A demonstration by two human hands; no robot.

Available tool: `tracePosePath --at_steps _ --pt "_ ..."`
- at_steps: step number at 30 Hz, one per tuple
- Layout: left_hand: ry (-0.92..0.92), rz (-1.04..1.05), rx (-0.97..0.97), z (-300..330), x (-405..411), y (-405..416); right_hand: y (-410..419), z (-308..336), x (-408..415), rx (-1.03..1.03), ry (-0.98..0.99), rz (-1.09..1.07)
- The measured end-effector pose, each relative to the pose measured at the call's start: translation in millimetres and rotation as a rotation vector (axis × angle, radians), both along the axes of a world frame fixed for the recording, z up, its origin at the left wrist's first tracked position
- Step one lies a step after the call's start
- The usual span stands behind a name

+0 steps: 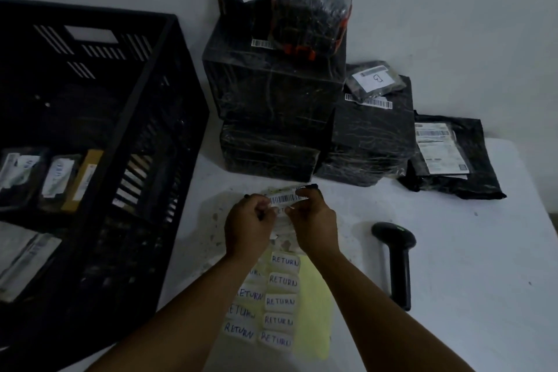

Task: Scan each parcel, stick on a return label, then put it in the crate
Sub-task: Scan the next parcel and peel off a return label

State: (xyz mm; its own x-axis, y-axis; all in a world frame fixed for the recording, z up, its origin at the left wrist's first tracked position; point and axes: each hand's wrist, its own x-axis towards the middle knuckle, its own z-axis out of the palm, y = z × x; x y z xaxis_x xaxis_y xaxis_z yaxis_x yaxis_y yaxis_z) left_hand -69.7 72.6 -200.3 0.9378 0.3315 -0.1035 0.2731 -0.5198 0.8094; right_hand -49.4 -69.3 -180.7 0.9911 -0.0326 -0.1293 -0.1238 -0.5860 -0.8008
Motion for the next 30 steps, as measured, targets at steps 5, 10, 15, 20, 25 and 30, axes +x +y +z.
tracePosePath --at_steps 5,10,15,20,25,30 --pt "0.056 -0.001 0.074 1 5 -2 7 -1 2 -0.138 -0.022 -0.015" --pt "0.029 -0.025 0.117 1 4 0 3 -8 5 -0.427 -0.084 -0.048" --pt "0.024 -0.056 0.141 0 6 1 -9 -16 9 -0.426 0.032 -0.218" --pt "-0.013 -0.049 0.153 2 7 0 -4 -19 5 -0.336 0.081 -0.232" --pt "0.027 -0.018 0.170 5 11 -3 -9 -16 -7 -0.473 0.068 -0.108" --pt "0.012 -0.059 0.156 4 10 -2 -12 -16 -2 -0.392 0.085 -0.083"
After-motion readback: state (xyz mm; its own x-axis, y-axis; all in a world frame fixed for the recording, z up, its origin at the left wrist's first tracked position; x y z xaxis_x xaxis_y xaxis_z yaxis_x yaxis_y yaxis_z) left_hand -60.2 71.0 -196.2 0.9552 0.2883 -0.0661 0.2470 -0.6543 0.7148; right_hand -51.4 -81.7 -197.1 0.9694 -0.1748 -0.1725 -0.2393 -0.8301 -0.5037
